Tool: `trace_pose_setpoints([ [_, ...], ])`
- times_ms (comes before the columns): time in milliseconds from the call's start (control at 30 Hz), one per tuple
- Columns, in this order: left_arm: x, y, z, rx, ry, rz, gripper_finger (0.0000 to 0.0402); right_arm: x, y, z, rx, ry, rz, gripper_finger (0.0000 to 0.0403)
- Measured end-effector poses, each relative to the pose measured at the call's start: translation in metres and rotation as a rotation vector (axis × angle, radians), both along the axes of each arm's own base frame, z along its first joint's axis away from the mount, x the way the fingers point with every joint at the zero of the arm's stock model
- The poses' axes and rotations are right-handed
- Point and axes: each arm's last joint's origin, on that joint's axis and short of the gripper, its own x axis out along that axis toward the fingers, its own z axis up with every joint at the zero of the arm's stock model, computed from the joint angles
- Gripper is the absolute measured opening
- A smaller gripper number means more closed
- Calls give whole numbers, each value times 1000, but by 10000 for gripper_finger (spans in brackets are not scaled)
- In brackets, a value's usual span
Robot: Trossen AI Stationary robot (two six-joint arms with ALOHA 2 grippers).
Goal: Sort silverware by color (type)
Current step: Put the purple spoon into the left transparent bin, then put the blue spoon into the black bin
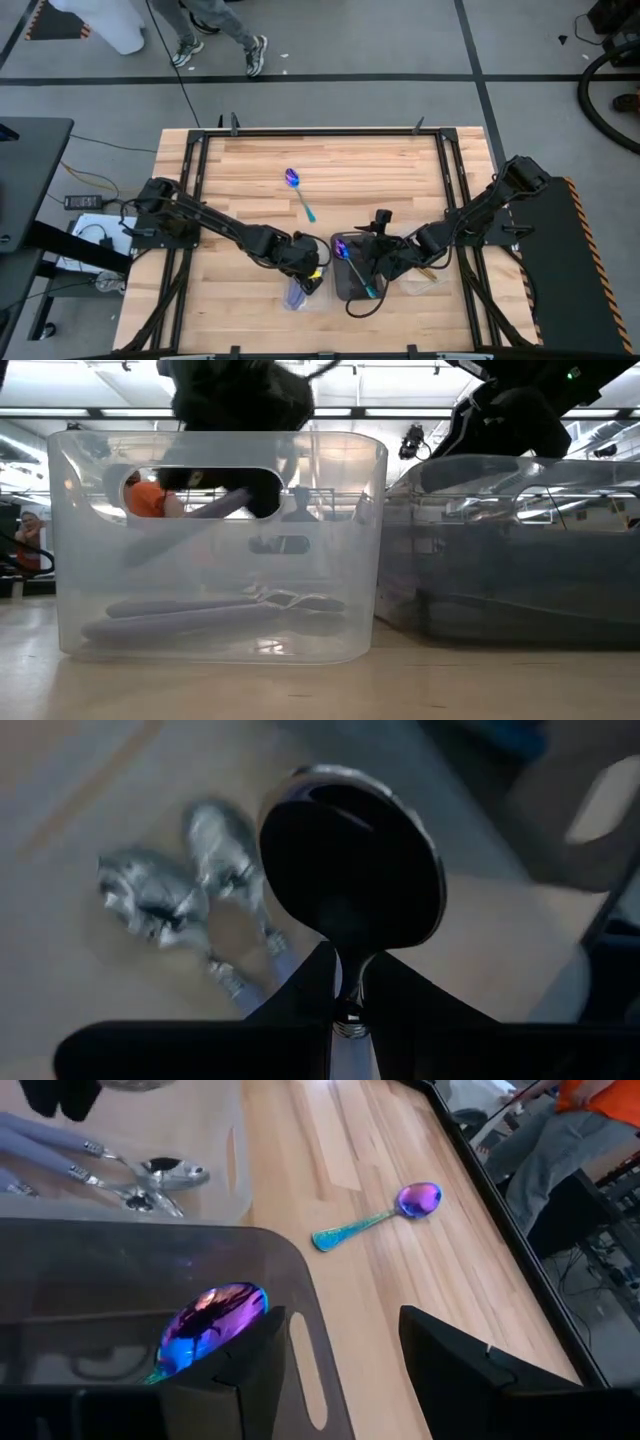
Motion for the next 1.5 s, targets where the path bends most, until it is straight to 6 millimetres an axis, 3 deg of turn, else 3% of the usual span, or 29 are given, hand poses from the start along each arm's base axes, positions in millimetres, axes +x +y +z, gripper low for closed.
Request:
trace_pose_setpoints([
  [300,7,2,-25,-76,96,-14,46,-1,-1,-1,-8,19,0,203],
  [633,7,5,-25,-67,102,-23,117,-1,-1,-2,-7,25,3,203],
  [833,8,9,-3,-57,-7,-138,137,-2,-1,-2,-9,31,5,203],
  [1033,7,31,27,134,-156,-95,127,-2,-1,-2,2,43,18,203],
  [1167,8,50,37,310,-210,36,122,-2,-1,-3,0,48,17,203],
  [1500,13,95,10,358,-52,311,124,-3,-2,-3,-8,49,4,203],
])
